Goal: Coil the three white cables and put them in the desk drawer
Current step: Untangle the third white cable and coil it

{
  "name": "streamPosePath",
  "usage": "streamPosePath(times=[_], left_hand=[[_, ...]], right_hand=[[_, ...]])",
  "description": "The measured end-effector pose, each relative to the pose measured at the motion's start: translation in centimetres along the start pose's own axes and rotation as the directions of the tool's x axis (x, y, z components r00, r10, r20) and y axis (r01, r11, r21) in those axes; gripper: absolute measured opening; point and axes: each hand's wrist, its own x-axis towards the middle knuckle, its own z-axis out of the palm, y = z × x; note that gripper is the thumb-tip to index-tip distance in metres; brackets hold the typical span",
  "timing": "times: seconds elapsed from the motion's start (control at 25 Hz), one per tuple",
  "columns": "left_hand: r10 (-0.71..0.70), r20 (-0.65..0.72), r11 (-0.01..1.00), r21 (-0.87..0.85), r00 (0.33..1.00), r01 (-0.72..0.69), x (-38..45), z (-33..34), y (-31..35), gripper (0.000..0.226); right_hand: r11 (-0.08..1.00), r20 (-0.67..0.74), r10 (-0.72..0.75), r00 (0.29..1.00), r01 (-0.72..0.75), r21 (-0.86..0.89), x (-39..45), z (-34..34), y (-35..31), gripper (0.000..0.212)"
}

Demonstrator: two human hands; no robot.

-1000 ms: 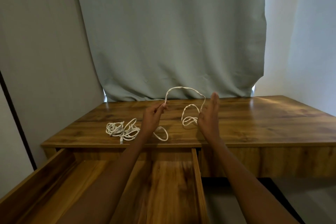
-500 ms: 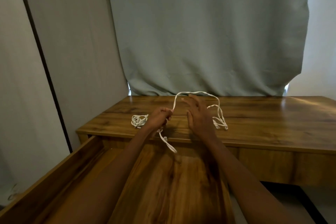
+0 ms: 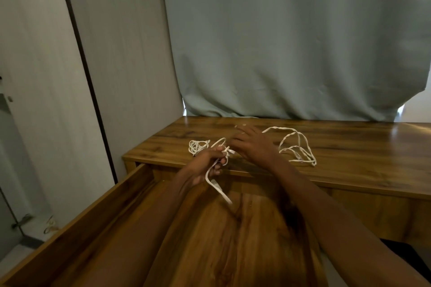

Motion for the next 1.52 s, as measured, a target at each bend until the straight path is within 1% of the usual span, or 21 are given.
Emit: streamPosePath(times=[0.08,0.16,0.28,0.4,0.48,0.56,0.64,0.68,0.76,0.88,0.96,1.0,1.08,1.12,1.16,1.2,1.24,1.28,1.36,1.44,1.52], left_hand=[[0.000,-0.022,1.000,0.013,1.000,0.000,-0.8,-0.8,-0.2,0.015],[-0.008,-0.036,1.000,-0.006,0.999,0.008,-1.6,-1.9,-0.5,0.025],[-0.032,-0.053,0.999,-0.004,0.998,0.032,-2.5,-3.8,-0.8,0.028],[-0.029,-0.145,0.996,0.080,0.989,0.041,-3.1,-5.3,-0.9,0.026],[0.063,-0.263,0.987,0.160,0.963,-0.021,-3.5,-5.6,-0.8,0.024],[0.190,-0.336,0.979,0.133,0.923,-0.153,-4.0,-5.6,-0.7,0.025],[0.257,-0.350,0.966,0.058,0.901,-0.253,-4.6,-5.4,-0.3,0.029],[0.270,-0.344,0.962,0.059,0.899,-0.266,-4.9,-5.2,-0.1,0.032],[0.260,-0.322,0.964,0.135,0.910,-0.228,-5.4,-4.8,0.1,0.034],[0.234,-0.286,0.957,0.238,0.929,-0.167,-6.0,-3.9,-0.1,0.038],[0.245,-0.298,0.953,0.248,0.923,-0.173,-6.1,-3.4,-0.1,0.043],[0.244,-0.304,0.957,0.231,0.921,-0.177,-6.3,-3.3,-0.1,0.045],[0.222,-0.270,0.973,0.117,0.937,-0.197,-6.7,-3.2,0.1,0.047],[0.217,-0.236,0.975,-0.004,0.947,-0.224,-6.9,-3.0,0.2,0.045],[0.224,-0.208,0.952,-0.163,0.952,-0.259,-7.0,-2.8,0.3,0.041],[0.250,-0.197,0.901,-0.312,0.948,-0.302,-7.2,-2.4,0.4,0.035],[0.294,-0.203,0.837,-0.416,0.934,-0.354,-7.1,-2.2,0.5,0.028],[0.342,-0.224,0.786,-0.464,0.912,-0.409,-7.0,-1.9,0.6,0.024],[0.398,-0.296,0.735,-0.464,0.868,-0.495,-6.8,-1.8,1.0,0.029],[0.418,-0.368,0.700,-0.452,0.831,-0.553,-6.3,-2.5,1.3,0.034],[0.413,-0.404,0.671,-0.471,0.816,-0.572,-5.9,-3.4,1.3,0.042]], right_hand=[[0.997,-0.024,0.073,0.997,-0.074,-0.017,0.3,0.2,0.3,0.021],[0.980,-0.059,0.195,0.979,-0.197,-0.030,0.6,0.2,0.6,0.023],[0.936,-0.085,0.341,0.936,-0.346,-0.065,0.9,0.5,0.7,0.029],[0.873,-0.092,0.480,0.873,-0.485,-0.053,1.0,0.8,-0.1,0.026],[0.824,-0.089,0.563,0.822,-0.566,-0.017,0.8,1.0,-1.5,0.024],[0.804,-0.058,0.594,0.802,-0.594,0.018,0.3,1.4,-3.4,0.021],[0.829,0.004,0.557,0.831,-0.556,0.053,-0.8,1.7,-5.0,0.030],[0.853,0.035,0.515,0.856,-0.516,0.072,-1.3,1.9,-5.6,0.037],[0.886,0.084,0.444,0.892,-0.451,0.109,-1.7,2.0,-6.4,0.042],[0.917,0.102,0.347,0.932,-0.360,0.172,-0.9,2.5,-8.2,0.044],[0.934,0.106,0.289,0.951,-0.305,0.188,-0.4,2.9,-9.1,0.041],[0.935,0.101,0.285,0.953,-0.299,0.189,-0.4,3.0,-9.2,0.040],[0.931,0.075,0.322,0.944,-0.330,0.157,-0.7,2.9,-9.1,0.036],[0.922,0.068,0.356,0.932,-0.362,0.138,-0.8,2.7,-8.9,0.035],[0.912,0.070,0.383,0.921,-0.389,0.129,-0.9,2.5,-8.8,0.035],[0.907,0.074,0.392,0.917,-0.399,0.134,-0.8,2.3,-8.7,0.036],[0.910,0.085,0.377,0.922,-0.386,0.153,-0.7,2.2,-8.8,0.037],[0.918,0.100,0.340,0.935,-0.354,0.181,-0.5,2.2,-9.0,0.038],[0.937,0.116,0.243,0.963,-0.264,0.227,0.0,2.0,-9.8,0.039],[0.945,0.116,0.170,0.979,-0.195,0.263,0.6,1.6,-10.5,0.038],[0.944,0.103,0.104,0.989,-0.130,0.302,1.0,1.3,-11.0,0.037]])
